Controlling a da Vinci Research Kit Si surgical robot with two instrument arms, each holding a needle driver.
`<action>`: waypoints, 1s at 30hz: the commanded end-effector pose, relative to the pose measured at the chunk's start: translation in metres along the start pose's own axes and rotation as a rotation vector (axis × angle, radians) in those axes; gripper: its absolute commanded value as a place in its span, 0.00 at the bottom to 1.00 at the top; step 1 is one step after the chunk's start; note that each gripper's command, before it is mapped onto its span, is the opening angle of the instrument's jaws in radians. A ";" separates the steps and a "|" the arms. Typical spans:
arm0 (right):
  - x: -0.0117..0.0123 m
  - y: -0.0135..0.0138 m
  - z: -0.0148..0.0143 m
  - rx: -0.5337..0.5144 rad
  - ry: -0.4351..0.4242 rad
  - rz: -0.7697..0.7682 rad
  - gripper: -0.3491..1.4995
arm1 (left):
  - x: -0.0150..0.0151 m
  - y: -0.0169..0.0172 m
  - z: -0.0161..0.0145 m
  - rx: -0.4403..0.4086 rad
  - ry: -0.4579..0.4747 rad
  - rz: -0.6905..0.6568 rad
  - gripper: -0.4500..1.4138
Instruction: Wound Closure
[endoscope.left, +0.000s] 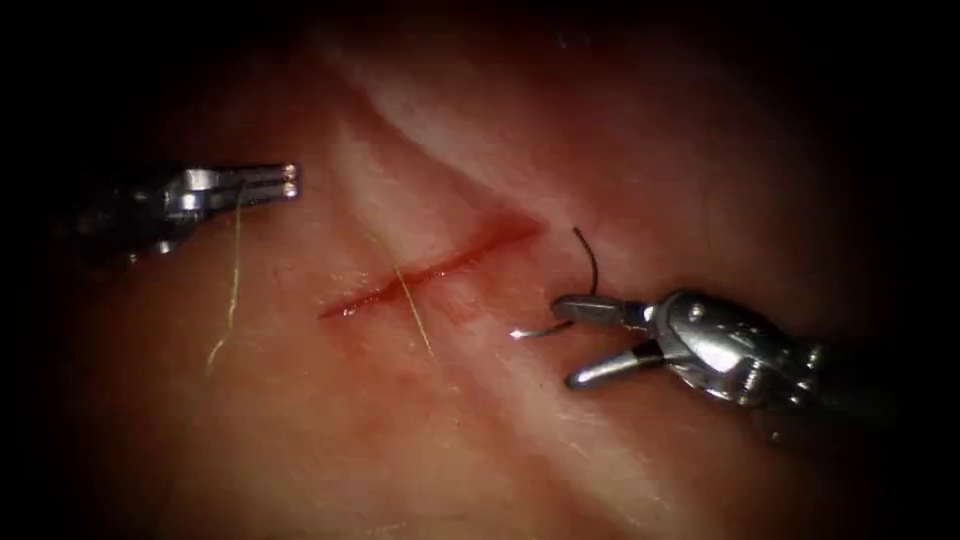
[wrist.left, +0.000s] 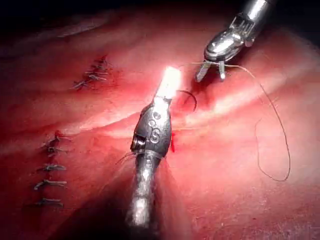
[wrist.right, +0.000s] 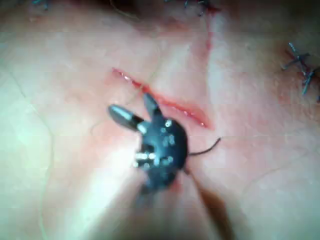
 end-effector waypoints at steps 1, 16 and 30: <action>0.0005 0.0008 0.0029 0.015 0.009 -0.006 0.82 | -0.0009 0.0000 0.0004 0.003 -0.007 0.006 0.00; -0.0014 0.0042 0.0191 0.128 0.030 -0.061 0.00 | 0.0014 0.0001 0.0002 0.065 -0.135 0.048 0.00; 0.0022 0.0084 0.0257 0.046 0.177 -0.043 0.00 | 0.0005 0.0033 0.0012 0.090 -0.162 0.079 0.00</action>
